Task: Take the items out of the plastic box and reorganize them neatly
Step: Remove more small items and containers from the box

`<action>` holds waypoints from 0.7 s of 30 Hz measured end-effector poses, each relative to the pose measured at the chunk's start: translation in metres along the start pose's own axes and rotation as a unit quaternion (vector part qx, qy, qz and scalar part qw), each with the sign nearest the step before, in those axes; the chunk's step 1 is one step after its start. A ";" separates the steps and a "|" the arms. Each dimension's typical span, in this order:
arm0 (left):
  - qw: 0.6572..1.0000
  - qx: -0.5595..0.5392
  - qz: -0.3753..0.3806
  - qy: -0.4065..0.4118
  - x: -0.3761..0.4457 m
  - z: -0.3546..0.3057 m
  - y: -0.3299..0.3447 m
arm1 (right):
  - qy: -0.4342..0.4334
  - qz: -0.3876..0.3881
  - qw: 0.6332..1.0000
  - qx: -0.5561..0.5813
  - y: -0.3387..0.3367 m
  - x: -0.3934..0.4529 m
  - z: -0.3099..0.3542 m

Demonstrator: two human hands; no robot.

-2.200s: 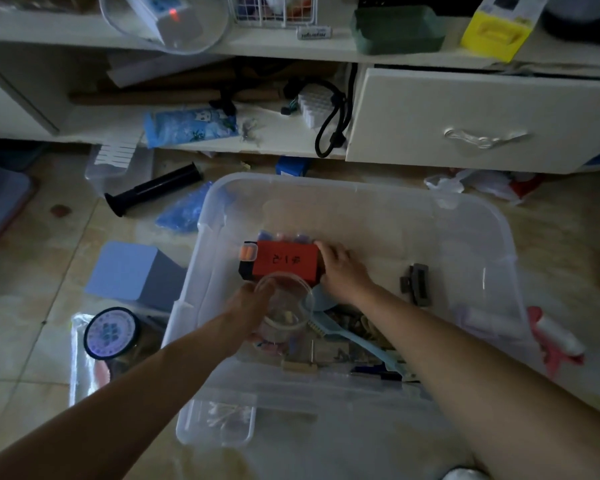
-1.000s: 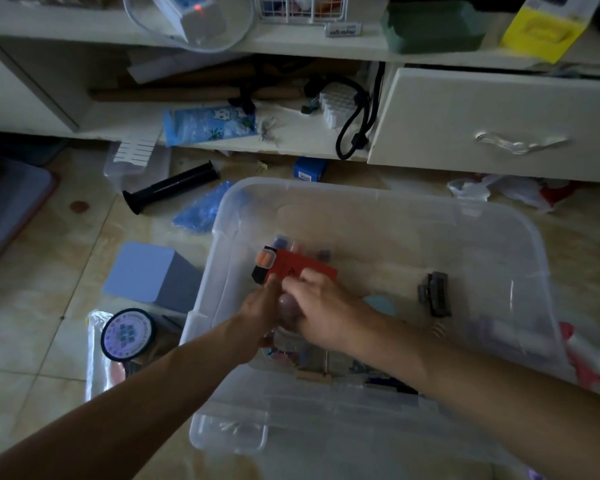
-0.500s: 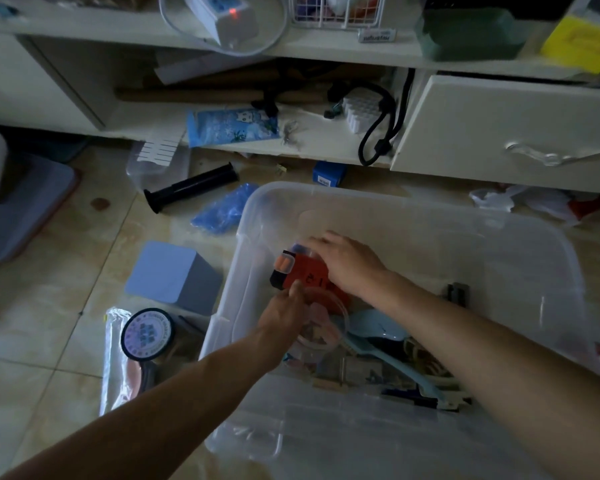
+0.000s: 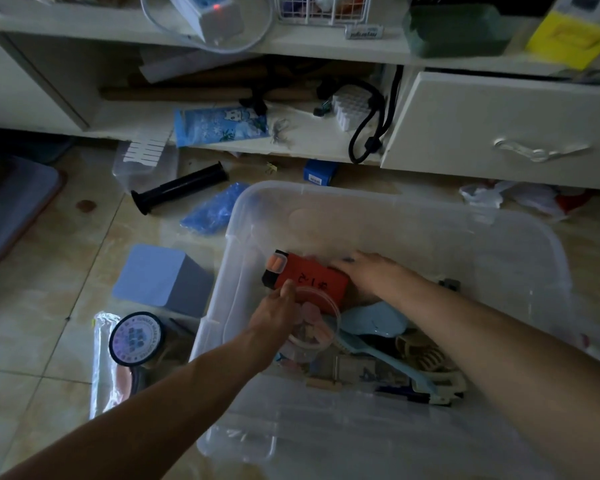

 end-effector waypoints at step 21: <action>0.999 -0.021 -0.023 -0.018 -0.001 -0.002 0.000 | -0.091 -0.416 0.875 0.228 -0.052 -0.096 0.033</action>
Point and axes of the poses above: each hand's wrist, its own x-axis towards the middle knuckle, its own y-axis out of the palm, z = x × y, the point moved 10 cm from there along x, towards the middle knuckle, and after that the axes turned 13 degrees about -y, right-handed, at the moved point
